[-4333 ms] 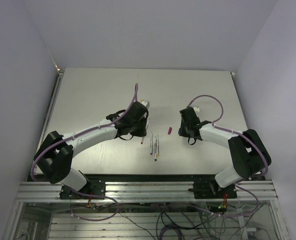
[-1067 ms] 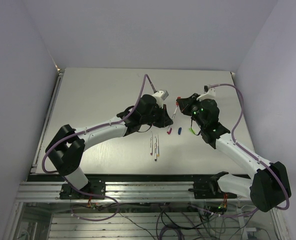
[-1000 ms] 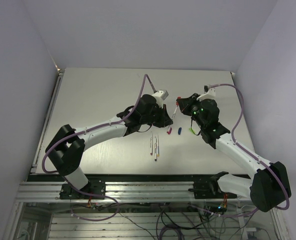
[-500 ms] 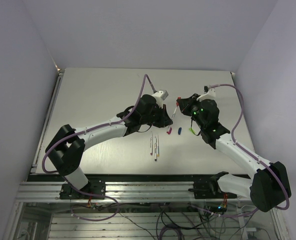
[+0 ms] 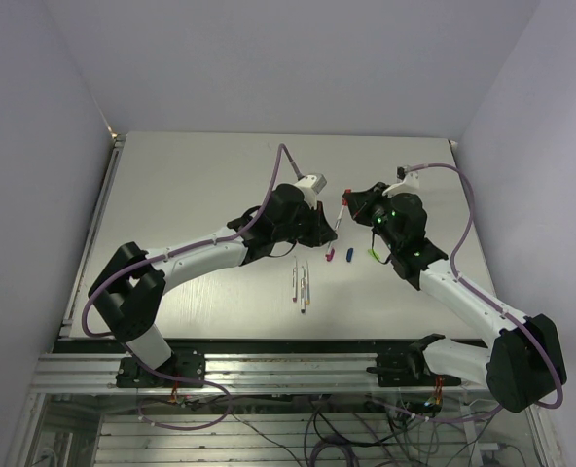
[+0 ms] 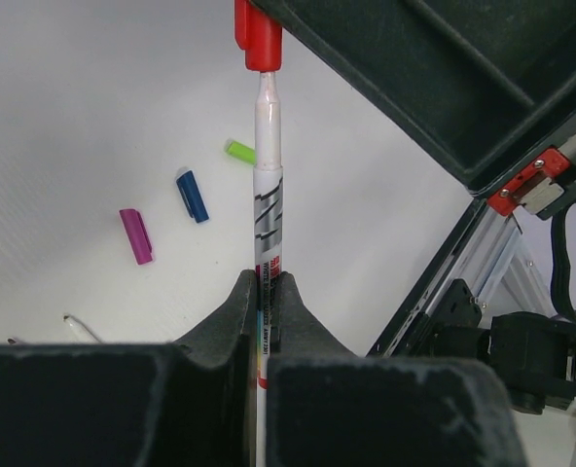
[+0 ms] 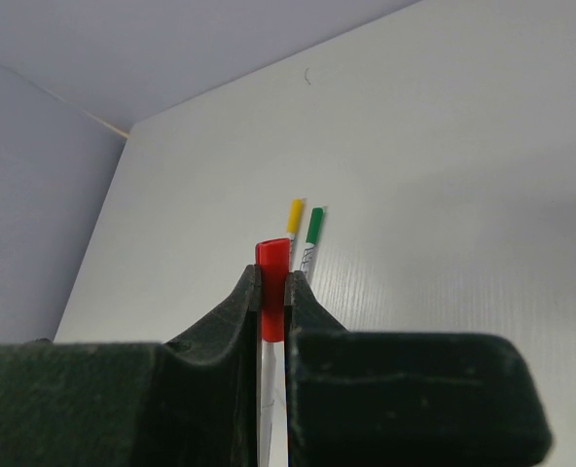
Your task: Insert the pens into the pen caps
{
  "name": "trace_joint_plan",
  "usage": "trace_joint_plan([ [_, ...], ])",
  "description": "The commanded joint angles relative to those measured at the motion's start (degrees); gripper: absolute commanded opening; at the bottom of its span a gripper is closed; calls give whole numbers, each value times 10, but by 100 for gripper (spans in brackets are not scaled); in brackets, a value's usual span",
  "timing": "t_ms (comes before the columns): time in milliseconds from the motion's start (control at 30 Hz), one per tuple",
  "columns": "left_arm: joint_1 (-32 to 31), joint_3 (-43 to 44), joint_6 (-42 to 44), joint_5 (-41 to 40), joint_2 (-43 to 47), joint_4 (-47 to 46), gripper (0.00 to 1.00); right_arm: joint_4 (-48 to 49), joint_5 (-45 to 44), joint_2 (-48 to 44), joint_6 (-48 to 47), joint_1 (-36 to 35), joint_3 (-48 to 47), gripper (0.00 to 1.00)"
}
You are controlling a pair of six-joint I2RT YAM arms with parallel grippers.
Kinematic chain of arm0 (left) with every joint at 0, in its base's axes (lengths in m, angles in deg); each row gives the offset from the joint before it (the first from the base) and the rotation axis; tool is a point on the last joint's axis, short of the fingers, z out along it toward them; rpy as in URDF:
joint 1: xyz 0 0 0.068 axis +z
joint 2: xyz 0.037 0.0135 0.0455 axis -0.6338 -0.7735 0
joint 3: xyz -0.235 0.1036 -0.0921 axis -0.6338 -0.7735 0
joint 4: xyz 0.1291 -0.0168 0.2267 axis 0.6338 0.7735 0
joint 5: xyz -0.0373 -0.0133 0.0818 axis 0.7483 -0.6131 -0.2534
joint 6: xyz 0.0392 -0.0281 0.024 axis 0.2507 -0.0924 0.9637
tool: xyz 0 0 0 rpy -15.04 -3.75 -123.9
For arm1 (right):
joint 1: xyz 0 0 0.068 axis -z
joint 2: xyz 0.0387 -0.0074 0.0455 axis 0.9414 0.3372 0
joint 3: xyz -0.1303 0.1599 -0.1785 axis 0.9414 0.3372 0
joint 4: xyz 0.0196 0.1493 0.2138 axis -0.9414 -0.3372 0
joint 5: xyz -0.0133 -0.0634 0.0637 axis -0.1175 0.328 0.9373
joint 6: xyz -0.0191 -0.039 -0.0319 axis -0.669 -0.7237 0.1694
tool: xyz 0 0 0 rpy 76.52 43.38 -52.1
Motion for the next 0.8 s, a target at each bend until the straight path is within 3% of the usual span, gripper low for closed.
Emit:
trace_joint_plan([
  [0,-2,-4,-9,-18,2,-37,7,7,17,-5,5,1,11,0],
  [467,0,5,-20,-22,-11,-48,7,-3,68,-5,1,1,13,0],
  [767,9,-12,-44,-35,-4,-119,7,-6,148,6,-19,1,19,0],
])
